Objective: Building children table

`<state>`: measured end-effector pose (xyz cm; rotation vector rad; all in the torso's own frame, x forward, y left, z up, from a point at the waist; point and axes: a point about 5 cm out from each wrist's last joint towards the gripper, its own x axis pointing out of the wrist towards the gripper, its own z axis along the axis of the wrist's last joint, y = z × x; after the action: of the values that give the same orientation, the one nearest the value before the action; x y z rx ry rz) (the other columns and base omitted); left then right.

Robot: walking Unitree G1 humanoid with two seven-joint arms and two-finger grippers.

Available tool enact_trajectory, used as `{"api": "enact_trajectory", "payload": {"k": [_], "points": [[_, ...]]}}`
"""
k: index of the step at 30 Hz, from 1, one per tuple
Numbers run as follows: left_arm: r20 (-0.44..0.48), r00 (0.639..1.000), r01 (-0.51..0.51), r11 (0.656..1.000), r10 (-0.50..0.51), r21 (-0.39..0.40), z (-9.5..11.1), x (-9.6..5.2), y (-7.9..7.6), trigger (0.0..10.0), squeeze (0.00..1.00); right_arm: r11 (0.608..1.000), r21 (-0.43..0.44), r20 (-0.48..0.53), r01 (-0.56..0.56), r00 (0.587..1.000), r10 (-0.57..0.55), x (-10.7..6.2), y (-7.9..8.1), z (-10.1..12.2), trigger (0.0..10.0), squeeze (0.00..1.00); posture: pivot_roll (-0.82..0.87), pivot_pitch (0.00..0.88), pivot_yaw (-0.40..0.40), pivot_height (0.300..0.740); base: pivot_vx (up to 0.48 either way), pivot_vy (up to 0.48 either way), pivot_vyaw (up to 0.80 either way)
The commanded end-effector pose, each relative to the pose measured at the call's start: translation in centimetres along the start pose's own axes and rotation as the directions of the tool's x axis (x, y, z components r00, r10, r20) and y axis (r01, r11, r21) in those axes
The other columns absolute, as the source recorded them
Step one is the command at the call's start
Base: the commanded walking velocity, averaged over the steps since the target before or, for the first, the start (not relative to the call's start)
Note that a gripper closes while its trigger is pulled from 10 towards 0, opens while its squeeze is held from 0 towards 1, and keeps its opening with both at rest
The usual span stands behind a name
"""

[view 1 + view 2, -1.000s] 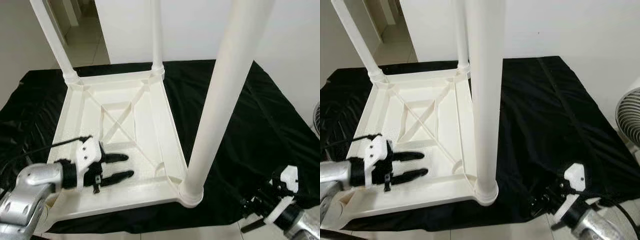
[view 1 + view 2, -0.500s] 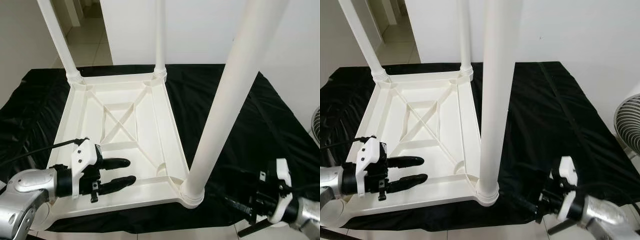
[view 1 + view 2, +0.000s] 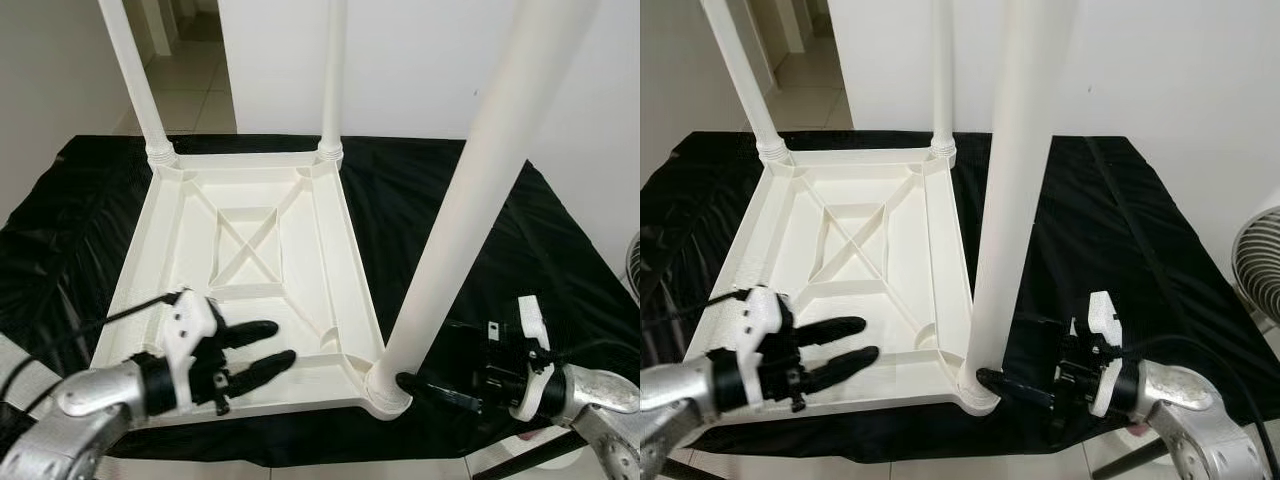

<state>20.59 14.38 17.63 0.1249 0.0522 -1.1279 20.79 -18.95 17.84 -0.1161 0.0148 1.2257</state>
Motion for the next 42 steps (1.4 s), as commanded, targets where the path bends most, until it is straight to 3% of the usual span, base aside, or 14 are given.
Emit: {"api": "enact_trajectory", "payload": {"k": [1,8,10,12,15,25,33,35,42], "points": [[-0.015,1.0,-0.02,1.0,0.02,-0.016,-0.4,0.5,-0.6,10.0,0.0,0.999,0.003,-0.008,-0.043,0.999,0.043,0.4,0.2,-0.3,10.0,0.0,0.06,0.086,-0.019,0.74,0.0,0.0,0.0],[0.001,0.999,-0.034,0.999,0.035,-0.034,-0.4,1.4,-1.2,10.0,0.0,0.997,-0.016,-0.033,-0.081,0.996,0.081,1.1,-0.1,-1.0,10.0,0.0,0.06,0.086,-0.03,0.74,0.0,0.0,0.0],[0.004,0.999,-0.031,0.999,0.031,-0.032,-0.3,1.5,-1.3,10.0,0.0,0.998,-0.045,-0.031,-0.047,0.998,0.046,1.2,-0.7,-0.9,10.0,0.0,0.05,0.095,-0.037,0.74,0.0,0.0,0.0],[0.008,1.0,-0.012,0.999,0.012,-0.032,-0.3,1.7,-1.5,10.0,0.0,0.988,-0.117,0.027,0.101,0.995,-0.099,1.7,-2.8,-0.3,10.0,0.0,0.04,0.11,-0.05,0.74,0.0,0.0,0.0],[0.013,1.0,-0.004,1.0,0.005,-0.031,-0.2,1.8,-1.6,10.0,0.0,0.978,-0.124,0.062,0.165,0.985,-0.158,2.1,-3.7,0.1,10.0,0.0,0.04,0.113,-0.052,0.74,0.0,0.0,0.0],[0.028,1.0,0.011,0.999,-0.011,-0.029,-0.1,2.5,-2.0,10.0,0.0,0.941,-0.169,0.169,0.292,0.949,-0.265,3.4,-5.1,0.4,10.0,0.0,0.02,0.138,-0.064,0.74,0.0,0.0,0.0],[0.09,0.99,-0.104,0.994,0.107,-0.038,0.5,3.8,-1.4,10.0,0.0,0.953,-0.112,0.109,0.282,0.957,-0.27,2.9,-4.6,-0.7,10.0,0.0,0.02,0.143,-0.059,0.74,0.0,0.0,0.0],[0.102,0.985,-0.131,0.989,0.137,-0.066,0.7,4.3,-1.0,10.0,0.0,0.958,-0.046,0.046,0.282,0.959,-0.28,2.6,-5.0,-1.3,10.0,0.0,0.01,0.135,-0.05,0.74,0.0,0.0,0.0],[0.059,0.988,-0.138,0.989,0.142,-0.06,-0.5,5.4,-0.9,10.0,0.0,0.953,-0.094,0.042,0.289,0.957,-0.286,2.2,-5.5,-1.4,10.0,0.0,0.0,0.121,-0.027,0.74,0.0,0.0,0.0]]}}
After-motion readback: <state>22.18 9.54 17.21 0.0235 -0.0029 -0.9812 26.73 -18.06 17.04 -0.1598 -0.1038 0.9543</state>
